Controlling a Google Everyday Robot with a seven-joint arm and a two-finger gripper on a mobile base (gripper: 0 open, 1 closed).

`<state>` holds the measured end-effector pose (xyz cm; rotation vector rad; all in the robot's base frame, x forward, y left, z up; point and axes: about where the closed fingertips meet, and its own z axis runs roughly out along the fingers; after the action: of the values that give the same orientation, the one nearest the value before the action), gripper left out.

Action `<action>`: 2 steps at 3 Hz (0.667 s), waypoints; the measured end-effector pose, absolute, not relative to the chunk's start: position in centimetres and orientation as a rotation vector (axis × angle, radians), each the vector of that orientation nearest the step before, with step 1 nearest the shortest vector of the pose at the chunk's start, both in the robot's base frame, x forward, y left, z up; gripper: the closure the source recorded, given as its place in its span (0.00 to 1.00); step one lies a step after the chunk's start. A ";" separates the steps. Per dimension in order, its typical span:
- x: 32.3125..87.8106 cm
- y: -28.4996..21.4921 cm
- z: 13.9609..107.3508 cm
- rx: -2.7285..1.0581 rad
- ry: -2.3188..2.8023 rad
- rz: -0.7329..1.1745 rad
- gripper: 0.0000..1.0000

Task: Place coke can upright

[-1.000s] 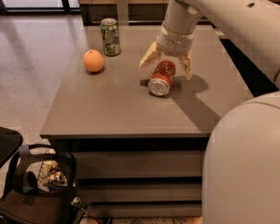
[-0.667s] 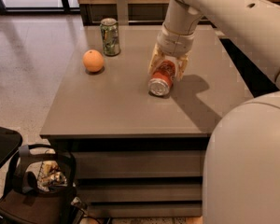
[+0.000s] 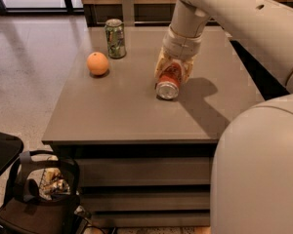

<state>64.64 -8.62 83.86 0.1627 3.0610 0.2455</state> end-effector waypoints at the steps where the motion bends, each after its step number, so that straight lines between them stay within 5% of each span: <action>1: 64.7 -8.6 83.8 0.162 3.060 0.246 1.00; 2: 64.3 -9.9 84.8 0.124 2.985 0.303 1.00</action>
Offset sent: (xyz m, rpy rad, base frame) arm -0.0135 -0.0398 0.0386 0.1121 -0.2272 0.0552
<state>64.33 -9.87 84.84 0.1236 2.9854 0.3031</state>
